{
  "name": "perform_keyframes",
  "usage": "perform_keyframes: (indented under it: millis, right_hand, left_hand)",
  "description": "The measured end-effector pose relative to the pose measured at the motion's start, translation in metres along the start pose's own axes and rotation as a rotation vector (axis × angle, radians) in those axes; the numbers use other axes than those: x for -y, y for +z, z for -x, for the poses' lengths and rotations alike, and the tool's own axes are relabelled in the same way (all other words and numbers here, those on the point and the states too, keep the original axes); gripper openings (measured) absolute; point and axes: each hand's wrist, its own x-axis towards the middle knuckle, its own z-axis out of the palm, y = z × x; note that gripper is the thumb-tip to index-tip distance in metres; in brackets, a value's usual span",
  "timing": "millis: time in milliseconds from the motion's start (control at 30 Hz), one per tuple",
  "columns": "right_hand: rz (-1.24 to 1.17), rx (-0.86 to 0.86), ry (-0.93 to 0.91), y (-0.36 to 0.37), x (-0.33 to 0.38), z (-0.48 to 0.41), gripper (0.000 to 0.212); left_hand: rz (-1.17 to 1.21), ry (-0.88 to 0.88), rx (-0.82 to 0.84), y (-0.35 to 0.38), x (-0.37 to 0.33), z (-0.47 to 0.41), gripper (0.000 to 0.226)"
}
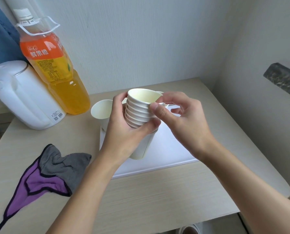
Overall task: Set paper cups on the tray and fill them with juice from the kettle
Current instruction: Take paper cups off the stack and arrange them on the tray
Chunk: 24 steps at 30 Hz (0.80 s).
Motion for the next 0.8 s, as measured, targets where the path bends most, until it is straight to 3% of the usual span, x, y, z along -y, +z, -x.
perform_keyframes:
  millis: [200,367,467,567,800]
  right_hand:
    - [-0.111,-0.128,-0.018,-0.004,-0.001,-0.009,0.011]
    - [-0.151,-0.365,-0.061,-0.020,0.003,-0.014,0.013]
    - [0.079,-0.450,-0.064,-0.031,-0.006,-0.015,0.008]
    - [0.341,-0.418,0.065,-0.038,-0.029,-0.015,0.009]
    - [0.444,-0.356,0.277,-0.032,-0.069,-0.012,0.028]
  left_hand:
    - [-0.050,0.020,0.030,-0.002,0.003,0.001,0.082]
    - [-0.105,-0.037,-0.023,-0.004,0.010,0.002,0.088]
    - [-0.132,-0.052,-0.064,-0.004,0.012,0.001,0.085]
    - [-0.138,-0.046,-0.089,-0.003,0.012,0.001,0.089]
    - [-0.125,-0.015,-0.104,0.002,0.010,0.001,0.086]
